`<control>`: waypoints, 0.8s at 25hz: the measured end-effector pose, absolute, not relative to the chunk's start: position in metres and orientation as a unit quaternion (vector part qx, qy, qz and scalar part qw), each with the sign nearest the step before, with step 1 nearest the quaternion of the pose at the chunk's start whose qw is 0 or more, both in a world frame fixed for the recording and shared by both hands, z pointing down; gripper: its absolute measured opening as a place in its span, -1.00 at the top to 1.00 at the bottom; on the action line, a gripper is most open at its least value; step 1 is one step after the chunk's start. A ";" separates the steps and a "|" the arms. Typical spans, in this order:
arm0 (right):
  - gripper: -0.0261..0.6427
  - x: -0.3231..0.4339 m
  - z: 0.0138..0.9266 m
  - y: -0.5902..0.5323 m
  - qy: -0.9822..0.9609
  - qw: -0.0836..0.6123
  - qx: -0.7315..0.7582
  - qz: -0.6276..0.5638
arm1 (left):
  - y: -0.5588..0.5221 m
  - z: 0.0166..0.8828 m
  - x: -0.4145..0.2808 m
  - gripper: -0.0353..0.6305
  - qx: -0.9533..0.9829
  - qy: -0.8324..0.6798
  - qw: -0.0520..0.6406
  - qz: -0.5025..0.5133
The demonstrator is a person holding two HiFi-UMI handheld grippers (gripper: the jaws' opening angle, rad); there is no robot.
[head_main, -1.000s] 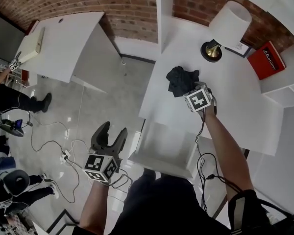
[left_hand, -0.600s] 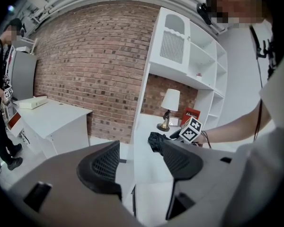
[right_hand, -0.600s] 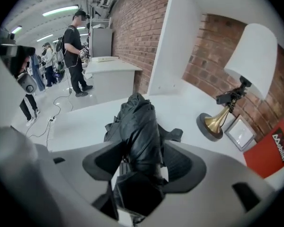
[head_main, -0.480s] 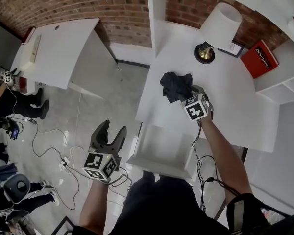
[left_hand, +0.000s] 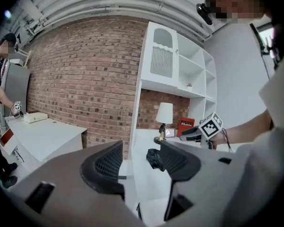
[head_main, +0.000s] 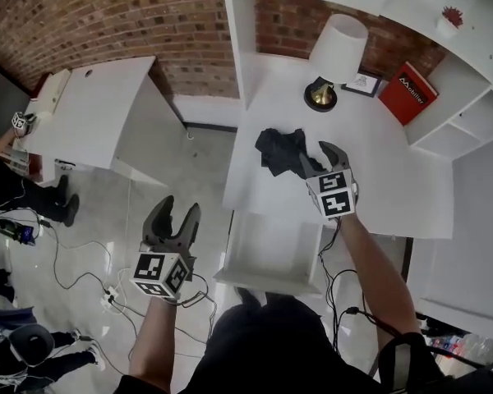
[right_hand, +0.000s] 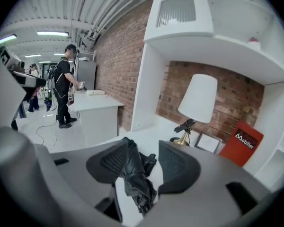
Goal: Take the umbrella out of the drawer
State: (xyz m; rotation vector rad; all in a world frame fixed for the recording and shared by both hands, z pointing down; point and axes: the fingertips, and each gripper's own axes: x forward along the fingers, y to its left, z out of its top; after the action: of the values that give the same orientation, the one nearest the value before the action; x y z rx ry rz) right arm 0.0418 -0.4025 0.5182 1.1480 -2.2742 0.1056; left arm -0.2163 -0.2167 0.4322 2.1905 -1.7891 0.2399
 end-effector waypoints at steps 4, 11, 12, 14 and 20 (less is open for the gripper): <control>0.38 0.054 0.472 -0.386 -0.857 0.236 0.456 0.041 | -0.215 0.416 -0.211 0.21 0.775 -0.614 0.134 0.071; 0.46 0.069 0.393 -0.350 -0.851 0.155 0.501 0.022 | -0.216 0.381 -0.209 0.30 0.790 -0.602 0.116 0.023; 0.48 0.071 0.381 -0.344 -0.849 0.141 0.510 0.014 | -0.217 0.375 -0.210 0.31 0.790 -0.603 0.112 0.014; 0.53 0.074 0.355 -0.333 -0.844 0.112 0.525 -0.004 | -0.221 0.361 -0.210 0.35 0.791 -0.603 0.102 0.003; 0.67 0.074 0.294 -0.305 -0.840 0.057 0.538 -0.038 | -0.230 0.307 -0.199 0.41 0.804 -0.590 0.063 -0.029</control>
State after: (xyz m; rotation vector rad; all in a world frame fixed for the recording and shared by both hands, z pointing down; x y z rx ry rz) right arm 0.0743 -0.3050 0.2942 1.6331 -2.5477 -0.1164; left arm -0.1992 -0.2304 0.3068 2.4299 -1.7831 -0.0890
